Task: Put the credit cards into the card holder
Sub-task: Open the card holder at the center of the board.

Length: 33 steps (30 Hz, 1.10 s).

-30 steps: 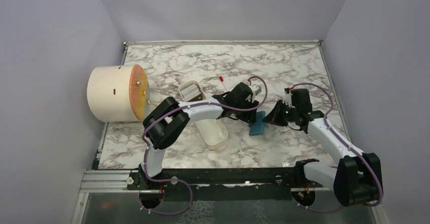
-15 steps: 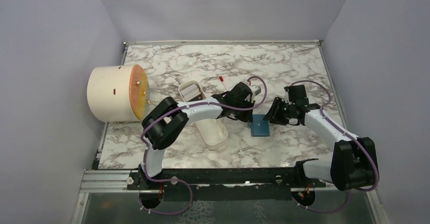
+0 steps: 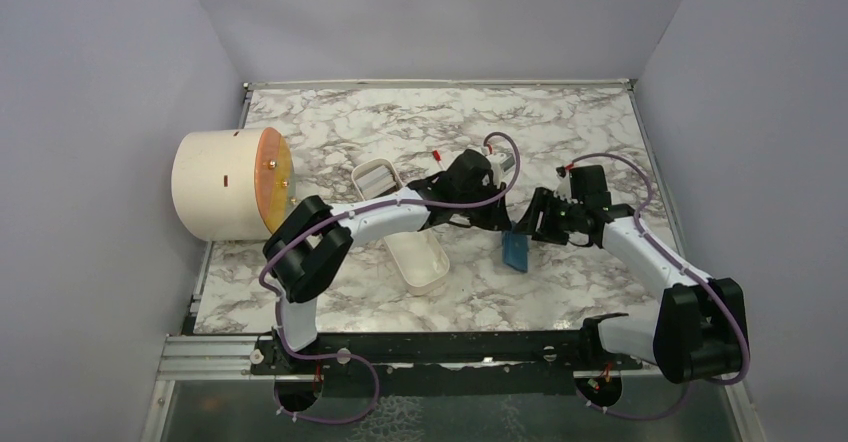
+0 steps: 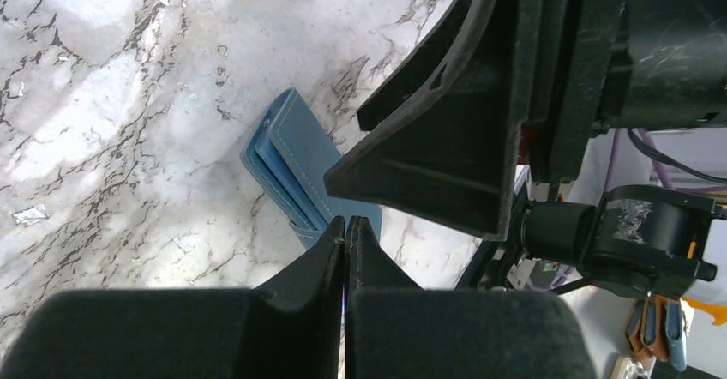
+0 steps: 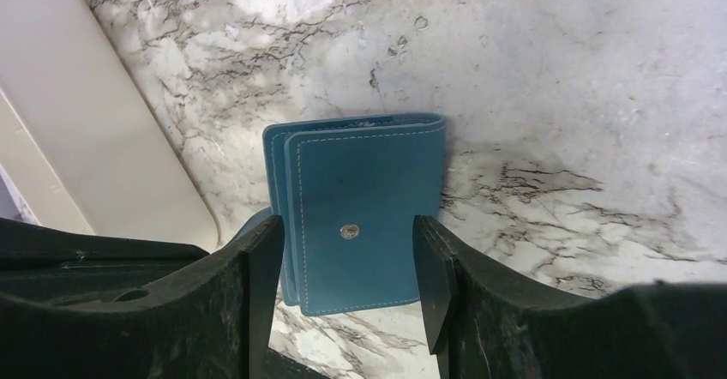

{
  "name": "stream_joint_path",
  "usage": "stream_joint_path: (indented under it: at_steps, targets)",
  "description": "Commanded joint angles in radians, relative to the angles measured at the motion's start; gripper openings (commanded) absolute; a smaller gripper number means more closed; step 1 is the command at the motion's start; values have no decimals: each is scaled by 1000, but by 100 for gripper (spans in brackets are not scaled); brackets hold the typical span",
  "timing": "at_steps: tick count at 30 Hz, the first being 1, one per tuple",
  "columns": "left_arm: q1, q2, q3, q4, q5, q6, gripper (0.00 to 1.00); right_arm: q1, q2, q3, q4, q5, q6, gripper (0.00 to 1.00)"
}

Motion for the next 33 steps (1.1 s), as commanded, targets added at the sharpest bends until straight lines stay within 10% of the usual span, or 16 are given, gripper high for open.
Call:
stream_joint_path:
  at_steps: [1,16,26,33]
  targets:
    - [2,-50,30,38,31,-29,0,3,11,-7,24,-78,-25,58]
    - [2,-74,25,47,11,-45,0,2,19,-30,35,-36,-6,55]
    - [17,-73,24,-48,-108,62,0,3,-6,-32,2,129,5,24]
    - [57,-60,4,-72,-130,92,0,2,3,-20,5,161,17,30]
